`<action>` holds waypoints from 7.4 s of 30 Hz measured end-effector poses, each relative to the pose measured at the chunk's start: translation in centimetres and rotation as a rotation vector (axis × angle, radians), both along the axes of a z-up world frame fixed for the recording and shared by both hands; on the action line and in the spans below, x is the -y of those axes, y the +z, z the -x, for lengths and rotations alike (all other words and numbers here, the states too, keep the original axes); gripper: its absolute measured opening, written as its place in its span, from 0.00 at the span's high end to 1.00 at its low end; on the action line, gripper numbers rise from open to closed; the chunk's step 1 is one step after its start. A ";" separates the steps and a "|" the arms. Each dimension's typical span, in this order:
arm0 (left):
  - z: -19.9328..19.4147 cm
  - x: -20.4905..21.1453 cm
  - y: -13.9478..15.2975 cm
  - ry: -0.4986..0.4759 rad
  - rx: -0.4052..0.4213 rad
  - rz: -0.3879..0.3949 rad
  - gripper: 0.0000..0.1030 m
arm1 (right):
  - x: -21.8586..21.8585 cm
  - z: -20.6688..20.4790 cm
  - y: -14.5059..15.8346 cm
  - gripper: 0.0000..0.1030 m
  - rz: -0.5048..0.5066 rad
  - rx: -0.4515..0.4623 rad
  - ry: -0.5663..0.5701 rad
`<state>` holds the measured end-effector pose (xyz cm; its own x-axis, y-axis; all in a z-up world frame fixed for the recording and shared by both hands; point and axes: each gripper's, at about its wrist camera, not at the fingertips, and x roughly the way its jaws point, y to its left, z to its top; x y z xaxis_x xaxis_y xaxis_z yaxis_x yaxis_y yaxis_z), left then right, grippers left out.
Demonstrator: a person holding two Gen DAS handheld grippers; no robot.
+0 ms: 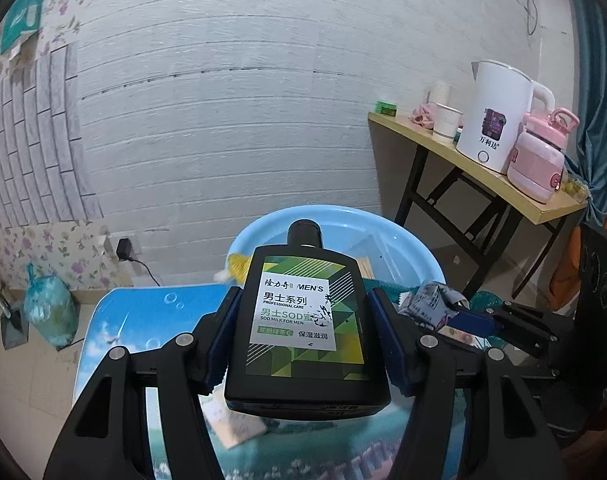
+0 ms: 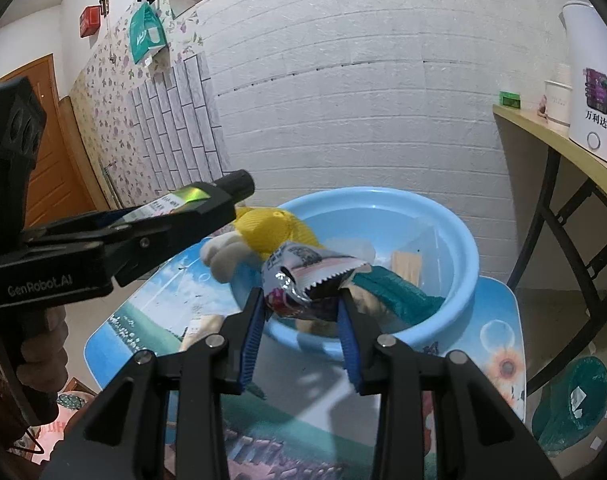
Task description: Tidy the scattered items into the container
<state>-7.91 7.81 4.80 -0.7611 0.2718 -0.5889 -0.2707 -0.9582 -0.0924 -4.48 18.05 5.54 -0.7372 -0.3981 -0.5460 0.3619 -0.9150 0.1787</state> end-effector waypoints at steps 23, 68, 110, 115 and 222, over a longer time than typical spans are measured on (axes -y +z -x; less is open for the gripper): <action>7.1 -4.2 -3.7 -0.065 0.071 0.089 0.39 | -1.8 6.1 -3.5 0.63 -0.003 0.097 -0.027; -1.0 4.7 -3.8 0.098 0.088 0.040 0.19 | -2.2 -0.1 -0.9 0.53 -0.053 0.067 -0.134; 1.2 3.9 -14.6 0.185 0.338 0.163 0.43 | -0.1 -2.0 -5.0 0.53 -0.044 0.186 -0.094; 0.5 3.8 -14.3 0.158 0.314 0.161 0.44 | 0.6 -2.1 -4.6 0.53 -0.034 0.171 -0.081; 0.1 1.2 -1.2 0.054 0.132 -0.027 0.05 | -0.5 0.2 0.6 0.28 -0.040 0.038 -0.205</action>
